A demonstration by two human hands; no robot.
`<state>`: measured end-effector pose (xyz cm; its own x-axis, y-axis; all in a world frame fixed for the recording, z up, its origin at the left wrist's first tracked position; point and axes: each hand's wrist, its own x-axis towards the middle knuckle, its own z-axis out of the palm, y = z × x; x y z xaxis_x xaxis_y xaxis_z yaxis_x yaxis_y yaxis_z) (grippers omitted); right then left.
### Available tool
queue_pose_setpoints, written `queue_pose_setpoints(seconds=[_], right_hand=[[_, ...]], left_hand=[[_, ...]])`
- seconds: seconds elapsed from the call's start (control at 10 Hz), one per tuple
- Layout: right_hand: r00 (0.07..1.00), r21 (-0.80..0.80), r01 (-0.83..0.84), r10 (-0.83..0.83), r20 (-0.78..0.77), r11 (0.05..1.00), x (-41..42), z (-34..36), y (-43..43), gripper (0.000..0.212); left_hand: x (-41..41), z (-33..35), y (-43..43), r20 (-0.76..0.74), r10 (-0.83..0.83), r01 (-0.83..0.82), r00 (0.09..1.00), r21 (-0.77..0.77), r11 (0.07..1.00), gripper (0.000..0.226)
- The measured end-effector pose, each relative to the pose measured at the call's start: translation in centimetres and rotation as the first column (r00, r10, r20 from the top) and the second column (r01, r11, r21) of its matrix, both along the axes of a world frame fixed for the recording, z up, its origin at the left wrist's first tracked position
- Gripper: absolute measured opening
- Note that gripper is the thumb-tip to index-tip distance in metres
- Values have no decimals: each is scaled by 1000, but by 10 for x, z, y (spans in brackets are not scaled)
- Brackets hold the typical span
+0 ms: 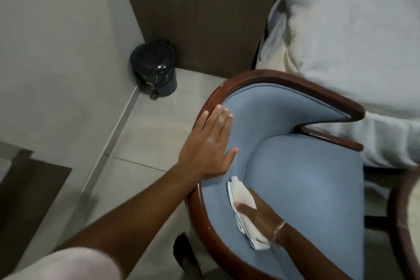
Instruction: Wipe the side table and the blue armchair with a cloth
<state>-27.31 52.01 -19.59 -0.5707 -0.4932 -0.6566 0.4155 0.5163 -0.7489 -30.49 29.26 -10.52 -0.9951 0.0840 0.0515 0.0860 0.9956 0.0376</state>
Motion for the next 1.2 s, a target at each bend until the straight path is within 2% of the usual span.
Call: queue_pose_setpoints(seconds=[0.1, 0.2, 0.3, 0.4, 0.5, 0.6, 0.7, 0.8, 0.9, 1.0, 1.1, 1.2], right_hand=[[977, 110, -172, 183, -105, 979, 3, 80, -5, 59], [990, -12, -125, 123, -75, 992, 3, 141, -27, 54], [998, -137, -60, 56, -29, 989, -1, 177, -60, 45], [924, -56, -229, 199, -328, 972, 2, 202, -112, 38], [642, 151, -453, 439, -628, 879, 19, 214, -176, 53], [598, 40, -552, 429, -677, 833, 42, 227, -243, 50], [820, -142, -413, 299, -488, 900, 50, 234, -313, 58], [903, -185, -427, 408, -133, 885, 69, 228, -390, 54], [894, -201, -412, 351, -279, 889, 102, 210, -460, 44], [664, 6, -541, 431, -611, 841, 130, 195, -513, 34], [381, 249, -635, 577, -723, 732, 140, 183, -536, 25], [285, 212, -658, 500, -818, 722, 136, 176, -515, 19]], left_hand=[[10, 10, 5, 3, 200, -191, 980, 306, 932, 70], [39, 28, 3, 456, 449, -560, 768, 819, 126, 70], [95, 32, -8, 733, 98, -429, 673, 494, -756, 85], [149, 51, -29, 671, 32, -250, 741, 319, -914, 93], [178, 84, -56, 556, 140, -141, 819, 431, -891, 75], [209, 108, -96, 529, 446, 73, 722, 582, -810, 62], [238, 116, -147, 515, 662, 285, 544, 629, -723, 63], [270, 113, -207, 507, 777, 439, 374, 641, -629, 60], [289, 105, -263, 514, 842, 354, 162, 766, -536, 42], [284, 95, -303, 476, 858, -64, -194, 866, -496, 46], [278, 86, -321, 376, 904, -367, -202, 827, -426, 76], [279, 66, -317, 310, 938, -671, -158, 662, -332, 101]])
